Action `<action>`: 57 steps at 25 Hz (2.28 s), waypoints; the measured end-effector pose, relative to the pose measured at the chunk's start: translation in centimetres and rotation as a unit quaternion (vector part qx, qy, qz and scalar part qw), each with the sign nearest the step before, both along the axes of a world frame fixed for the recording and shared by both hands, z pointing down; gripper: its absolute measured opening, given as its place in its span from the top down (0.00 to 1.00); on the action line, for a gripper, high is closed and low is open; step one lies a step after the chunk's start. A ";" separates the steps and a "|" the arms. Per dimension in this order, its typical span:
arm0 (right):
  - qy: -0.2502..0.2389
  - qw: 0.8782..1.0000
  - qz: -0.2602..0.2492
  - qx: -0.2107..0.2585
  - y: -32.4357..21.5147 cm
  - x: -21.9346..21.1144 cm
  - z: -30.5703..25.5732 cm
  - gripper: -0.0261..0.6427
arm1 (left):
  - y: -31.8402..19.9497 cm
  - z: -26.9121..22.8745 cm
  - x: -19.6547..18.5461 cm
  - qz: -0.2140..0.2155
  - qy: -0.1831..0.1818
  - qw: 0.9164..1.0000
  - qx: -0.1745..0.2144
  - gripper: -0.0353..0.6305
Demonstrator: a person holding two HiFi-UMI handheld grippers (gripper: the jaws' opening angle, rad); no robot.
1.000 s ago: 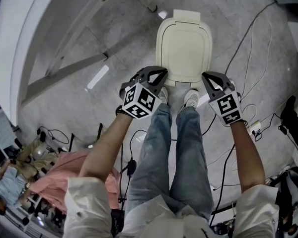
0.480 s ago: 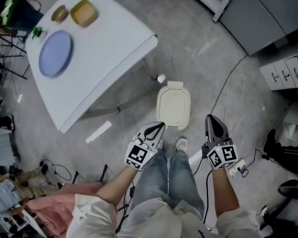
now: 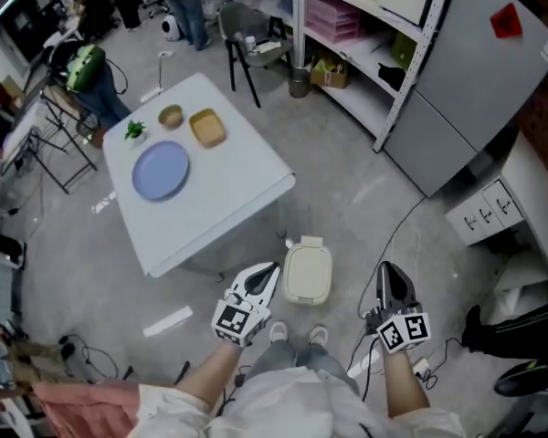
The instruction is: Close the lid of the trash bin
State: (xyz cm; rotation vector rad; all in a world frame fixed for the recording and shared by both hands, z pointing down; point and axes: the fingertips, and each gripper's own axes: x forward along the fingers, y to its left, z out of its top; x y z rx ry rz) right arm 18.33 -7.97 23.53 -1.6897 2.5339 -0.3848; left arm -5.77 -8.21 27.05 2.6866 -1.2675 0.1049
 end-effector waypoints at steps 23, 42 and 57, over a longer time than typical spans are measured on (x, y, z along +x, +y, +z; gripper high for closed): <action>0.016 0.979 0.096 0.177 9.4 8.6 -18.0 0.93 | 5.4 -24.2 -6.1 -0.104 0.065 0.962 0.245 0.91; 0.017 0.983 0.090 0.161 8.7 8.0 -16.5 0.93 | 5.5 -23.0 -5.6 -0.096 0.037 0.964 0.244 0.91; 0.023 0.986 0.082 0.141 8.0 7.5 -14.9 0.94 | 5.0 -22.6 -4.8 -0.082 0.038 0.967 0.236 0.91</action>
